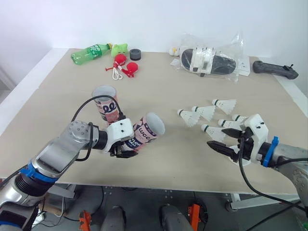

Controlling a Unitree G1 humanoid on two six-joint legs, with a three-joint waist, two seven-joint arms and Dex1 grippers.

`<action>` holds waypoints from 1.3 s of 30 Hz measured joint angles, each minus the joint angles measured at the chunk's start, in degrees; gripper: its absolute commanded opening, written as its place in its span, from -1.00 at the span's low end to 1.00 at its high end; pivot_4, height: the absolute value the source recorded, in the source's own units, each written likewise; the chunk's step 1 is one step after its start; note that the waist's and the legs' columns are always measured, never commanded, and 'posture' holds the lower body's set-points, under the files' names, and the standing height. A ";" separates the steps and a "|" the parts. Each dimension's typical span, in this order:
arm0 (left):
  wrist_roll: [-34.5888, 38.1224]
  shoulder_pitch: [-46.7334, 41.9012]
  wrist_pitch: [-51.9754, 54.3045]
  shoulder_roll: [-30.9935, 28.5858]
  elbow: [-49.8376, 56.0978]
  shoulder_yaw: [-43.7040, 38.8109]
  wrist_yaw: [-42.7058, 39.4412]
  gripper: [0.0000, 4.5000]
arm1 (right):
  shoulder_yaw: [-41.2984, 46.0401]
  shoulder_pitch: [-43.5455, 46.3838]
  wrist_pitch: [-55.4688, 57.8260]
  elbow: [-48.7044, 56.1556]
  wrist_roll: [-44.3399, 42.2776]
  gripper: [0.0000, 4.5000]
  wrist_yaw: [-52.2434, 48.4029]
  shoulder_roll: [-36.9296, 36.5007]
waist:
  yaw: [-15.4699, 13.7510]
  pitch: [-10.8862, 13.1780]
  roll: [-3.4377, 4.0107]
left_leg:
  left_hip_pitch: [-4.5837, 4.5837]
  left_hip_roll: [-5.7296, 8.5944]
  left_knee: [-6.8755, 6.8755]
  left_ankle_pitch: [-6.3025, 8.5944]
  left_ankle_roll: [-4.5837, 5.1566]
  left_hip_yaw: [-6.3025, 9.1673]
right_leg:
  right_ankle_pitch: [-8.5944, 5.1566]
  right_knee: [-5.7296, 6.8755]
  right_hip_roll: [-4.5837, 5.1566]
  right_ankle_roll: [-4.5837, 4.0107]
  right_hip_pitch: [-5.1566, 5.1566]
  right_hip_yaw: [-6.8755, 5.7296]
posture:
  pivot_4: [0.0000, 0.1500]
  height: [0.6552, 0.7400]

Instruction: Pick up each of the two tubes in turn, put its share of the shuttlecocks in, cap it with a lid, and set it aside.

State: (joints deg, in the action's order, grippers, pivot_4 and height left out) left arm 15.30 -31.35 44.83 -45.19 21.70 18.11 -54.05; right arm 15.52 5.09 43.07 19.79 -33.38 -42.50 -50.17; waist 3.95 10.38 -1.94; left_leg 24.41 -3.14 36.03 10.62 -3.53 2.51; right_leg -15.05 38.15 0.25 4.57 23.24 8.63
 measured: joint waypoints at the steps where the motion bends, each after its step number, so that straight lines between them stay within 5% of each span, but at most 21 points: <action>1: 0.10 -0.03 -0.15 0.29 0.01 -1.07 0.37 0.33 | -0.08 0.44 -0.09 -0.11 0.00 1.00 -0.04 0.03 | 0.02 0.00 0.00 | 0.00 0.00 0.00 0.00 0.00 0.00 | 0.01 0.00 0.00 0.00 0.00 0.00 | 1.00 1.00; 12: 0.60 -1.07 -6.21 1.61 -0.91 -5.63 1.13 0.33 | -1.69 2.46 -1.14 -2.00 0.15 1.00 -2.19 0.04 | 0.03 0.00 0.01 | 0.02 0.01 -0.02 0.00 0.00 0.00 | 0.00 0.00 0.00 0.02 0.02 0.00 | 1.00 1.00; 26: 9.82 2.65 -2.23 -1.84 9.59 -8.65 -4.93 0.33 | -1.58 2.42 -1.22 -2.08 -0.07 1.00 -3.45 0.05 | 0.27 0.01 0.02 | 0.01 0.00 0.07 0.00 0.01 0.01 | 0.03 0.01 0.00 0.04 -0.01 0.00 | 1.00 1.00; 39: 2.03 7.18 -1.99 -1.79 5.30 0.58 -0.99 0.33 | -1.59 2.18 0.73 -4.38 0.94 1.00 -1.93 0.03 | 0.13 -0.01 0.09 | -0.04 0.04 0.16 -0.02 0.03 0.02 | 0.08 0.01 0.02 0.05 -0.10 0.00 | 1.00 1.00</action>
State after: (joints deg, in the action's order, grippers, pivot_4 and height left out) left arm 17.33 -24.17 42.85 -46.98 27.00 18.69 -55.03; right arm 13.93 7.27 43.80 15.41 -32.45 -44.44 -50.14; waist 4.08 10.37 -1.85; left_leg 24.37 -3.09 36.19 10.60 -3.50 2.53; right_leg -14.97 38.16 0.27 4.62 23.14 8.63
